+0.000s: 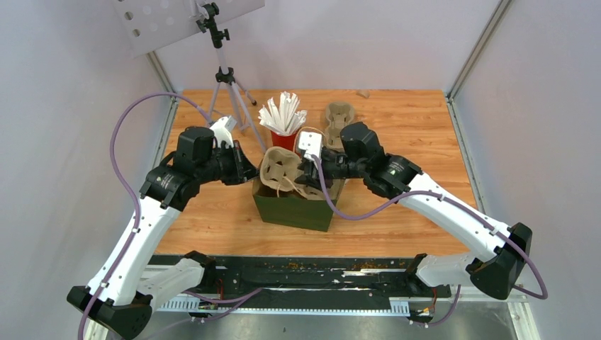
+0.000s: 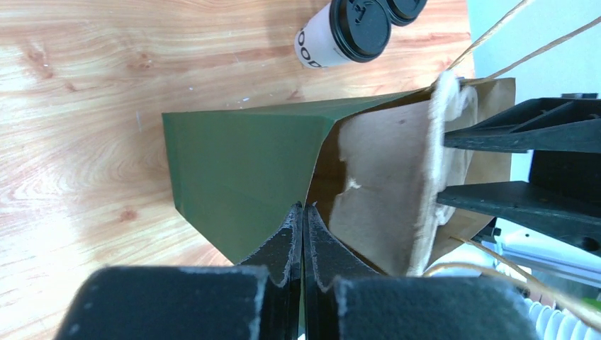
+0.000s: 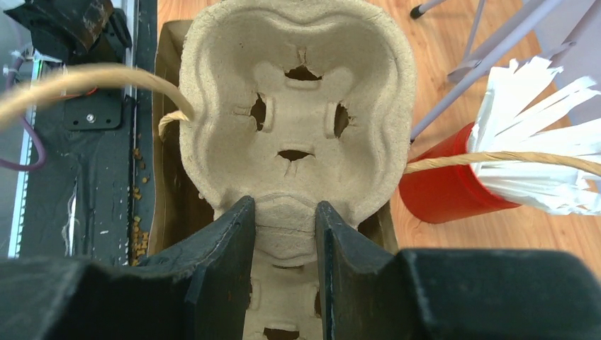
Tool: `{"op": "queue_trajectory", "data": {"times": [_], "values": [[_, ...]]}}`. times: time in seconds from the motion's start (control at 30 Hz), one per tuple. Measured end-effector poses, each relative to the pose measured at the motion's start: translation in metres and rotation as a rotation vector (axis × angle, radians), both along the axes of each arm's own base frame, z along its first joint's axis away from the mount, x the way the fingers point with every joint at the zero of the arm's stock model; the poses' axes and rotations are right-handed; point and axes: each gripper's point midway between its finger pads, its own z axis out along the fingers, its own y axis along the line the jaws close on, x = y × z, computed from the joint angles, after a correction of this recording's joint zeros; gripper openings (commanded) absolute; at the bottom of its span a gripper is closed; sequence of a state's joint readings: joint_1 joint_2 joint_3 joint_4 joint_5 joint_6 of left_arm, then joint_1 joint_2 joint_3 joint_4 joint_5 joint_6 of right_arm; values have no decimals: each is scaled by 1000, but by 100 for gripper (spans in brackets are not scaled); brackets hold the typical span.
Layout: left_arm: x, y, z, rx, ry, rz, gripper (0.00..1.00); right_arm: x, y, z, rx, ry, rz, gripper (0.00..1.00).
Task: Pack the takeout coffee
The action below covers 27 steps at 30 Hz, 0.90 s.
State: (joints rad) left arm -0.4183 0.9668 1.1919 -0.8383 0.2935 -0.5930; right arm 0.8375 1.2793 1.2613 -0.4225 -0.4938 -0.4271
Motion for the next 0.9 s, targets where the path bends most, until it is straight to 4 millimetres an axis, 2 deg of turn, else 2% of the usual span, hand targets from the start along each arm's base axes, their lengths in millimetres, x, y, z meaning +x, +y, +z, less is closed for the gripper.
{"op": "queue_trajectory", "data": {"times": [0.23,0.57,0.9], "values": [[-6,-2,-1,-9,22,-17,0,-15,0,-15,-75,9,6,28],[-20,7,-2,26,69,-13,0,-19,-2,-15,-115,11,-32,28],[-31,5,-1,-16,57,-32,23,-28,-2,-24,-150,39,-34,28]]}}
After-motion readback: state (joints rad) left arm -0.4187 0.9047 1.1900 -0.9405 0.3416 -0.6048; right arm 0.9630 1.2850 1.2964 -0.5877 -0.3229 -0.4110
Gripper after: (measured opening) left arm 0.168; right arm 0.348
